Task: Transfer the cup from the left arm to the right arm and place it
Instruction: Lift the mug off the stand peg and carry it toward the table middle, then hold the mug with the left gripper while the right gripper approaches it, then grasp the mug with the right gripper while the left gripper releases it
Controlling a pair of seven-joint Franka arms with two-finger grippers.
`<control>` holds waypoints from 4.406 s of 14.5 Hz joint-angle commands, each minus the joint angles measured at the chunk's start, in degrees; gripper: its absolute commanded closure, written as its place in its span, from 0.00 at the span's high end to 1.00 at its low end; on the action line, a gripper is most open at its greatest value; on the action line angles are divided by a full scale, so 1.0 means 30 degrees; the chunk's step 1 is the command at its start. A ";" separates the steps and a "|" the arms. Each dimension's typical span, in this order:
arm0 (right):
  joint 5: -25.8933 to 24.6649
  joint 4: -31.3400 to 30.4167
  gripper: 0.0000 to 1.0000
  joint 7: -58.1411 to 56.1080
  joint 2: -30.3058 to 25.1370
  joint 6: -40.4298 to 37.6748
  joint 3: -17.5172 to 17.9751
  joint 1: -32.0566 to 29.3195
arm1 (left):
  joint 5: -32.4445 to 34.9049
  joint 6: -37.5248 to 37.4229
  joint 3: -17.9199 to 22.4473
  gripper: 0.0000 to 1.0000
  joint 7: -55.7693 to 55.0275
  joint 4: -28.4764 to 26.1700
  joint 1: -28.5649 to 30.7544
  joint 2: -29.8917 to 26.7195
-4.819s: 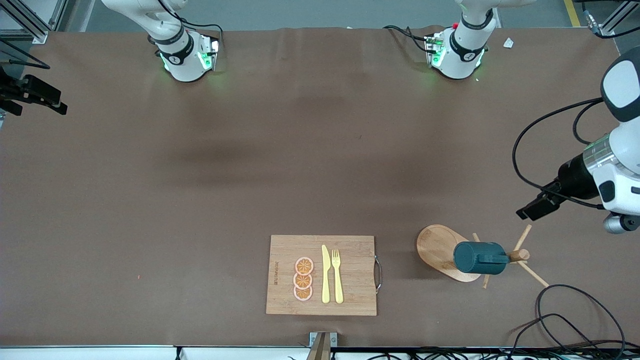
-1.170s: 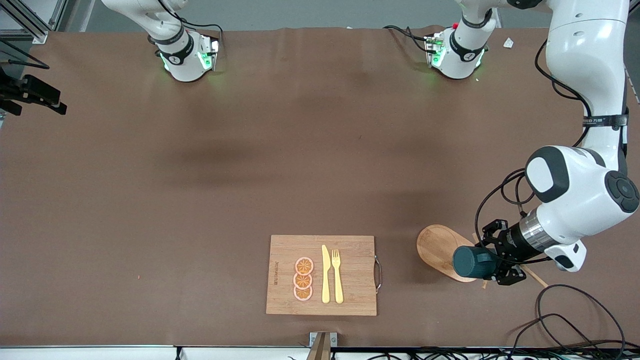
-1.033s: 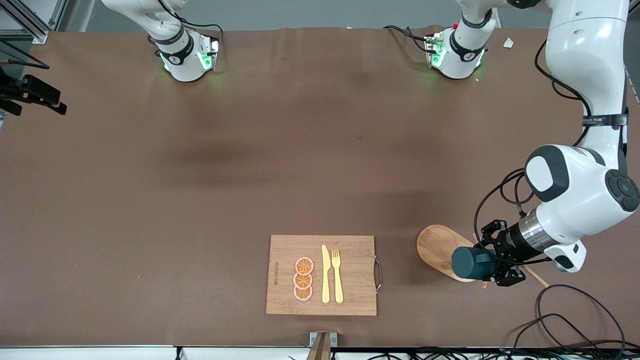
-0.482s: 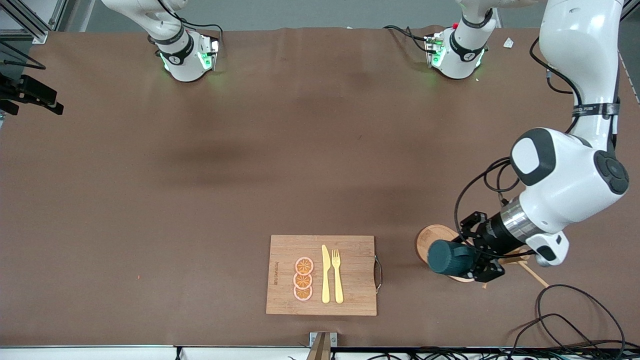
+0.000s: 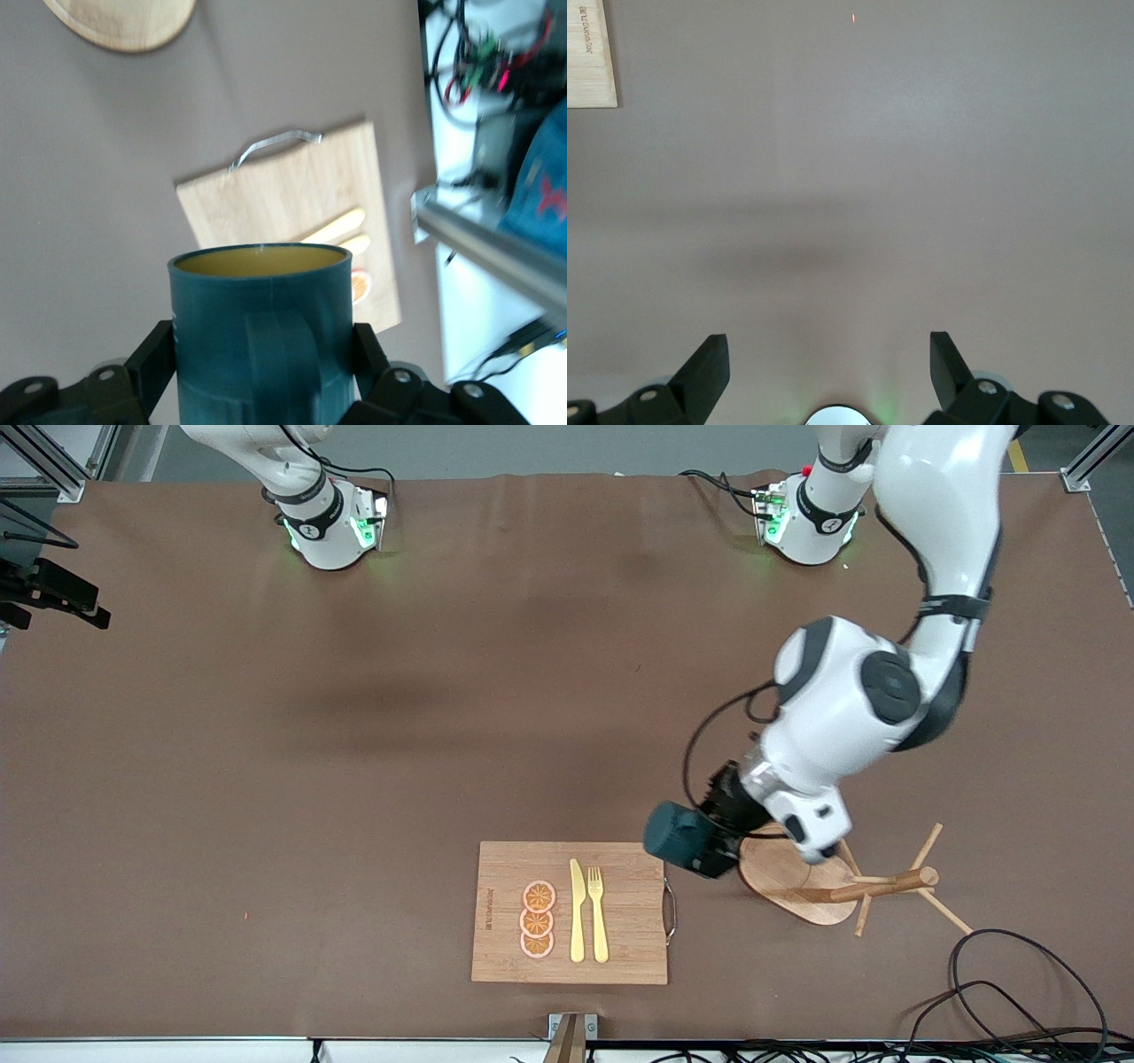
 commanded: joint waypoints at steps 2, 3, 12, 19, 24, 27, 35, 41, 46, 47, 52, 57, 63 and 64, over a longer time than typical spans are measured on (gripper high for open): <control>0.0074 -0.0031 1.00 -0.0138 -0.0195 0.0041 0.0161 -0.0248 | 0.4137 0.0114 0.0363 0.67 -0.0553 -0.0006 -0.2543 0.0533; 0.0073 -0.0031 1.00 -0.0138 -0.0195 0.0041 0.0161 -0.0306 | 0.5572 0.0114 0.0363 0.67 -0.0933 0.0023 -0.3274 0.0708; 0.0131 0.0350 1.00 -0.0050 0.0242 -0.0046 0.0191 -0.0335 | 1.4748 0.0085 0.0421 0.67 -0.3134 0.1224 -0.7790 0.3051; -0.0101 0.0526 1.00 -0.0138 0.1532 0.0188 0.0161 -0.0365 | 2.1249 0.0084 0.4051 0.66 -0.5180 0.1224 -1.2622 0.4458; -0.0248 0.0614 1.00 -0.0167 0.3551 0.0773 0.0132 -0.1097 | 2.9385 -0.0120 0.4171 0.65 -1.0942 0.1107 -1.3798 0.5452; -0.0132 0.0556 1.00 -0.0138 0.3614 0.0832 0.0161 -0.1302 | 3.4600 -0.0179 0.4171 0.63 -1.4227 0.1107 -1.3829 0.6361; 0.0713 0.0263 1.00 0.0184 0.3643 0.1124 0.0220 -0.1069 | 4.0558 -0.2511 0.4143 0.65 -1.6869 0.1195 -1.5000 0.8879; 0.1773 -0.1434 1.00 0.2990 0.3643 0.2909 0.0279 0.0247 | 4.2207 -0.5391 0.4083 0.68 -1.9390 0.0990 -1.6230 1.0521; 0.2237 -0.3600 1.00 0.6012 0.3906 0.5775 0.0279 0.2619 | 4.2179 -0.6619 0.4055 1.00 -1.9336 0.0697 -1.6845 1.0789; 0.3053 -0.4214 1.00 0.6101 0.3965 0.6422 0.0279 0.2768 | 4.2120 -0.6857 0.4025 1.00 -1.9277 0.0465 -1.6904 1.0672; 0.4439 -0.6091 1.00 0.6102 0.4199 0.8065 0.0279 0.3355 | 3.8471 -0.8141 0.2040 1.00 -1.9218 -0.0035 -1.7490 0.9238; 0.5287 -0.7995 1.00 0.6102 0.4170 1.0523 0.0308 0.4350 | 3.5477 -1.1077 0.0481 1.00 -1.9072 -0.0006 -1.7490 0.8242; 0.6460 -1.0955 1.00 0.7472 0.4257 1.5941 0.0279 0.6866 | 3.0237 -1.1926 -0.1219 1.00 -1.7991 0.0052 -1.7491 0.5374; 0.6460 -1.1074 1.00 0.8030 0.4461 1.6559 0.0279 0.7567 | 2.8978 -1.1956 -0.1219 1.00 -1.7523 0.0052 -1.7491 0.4817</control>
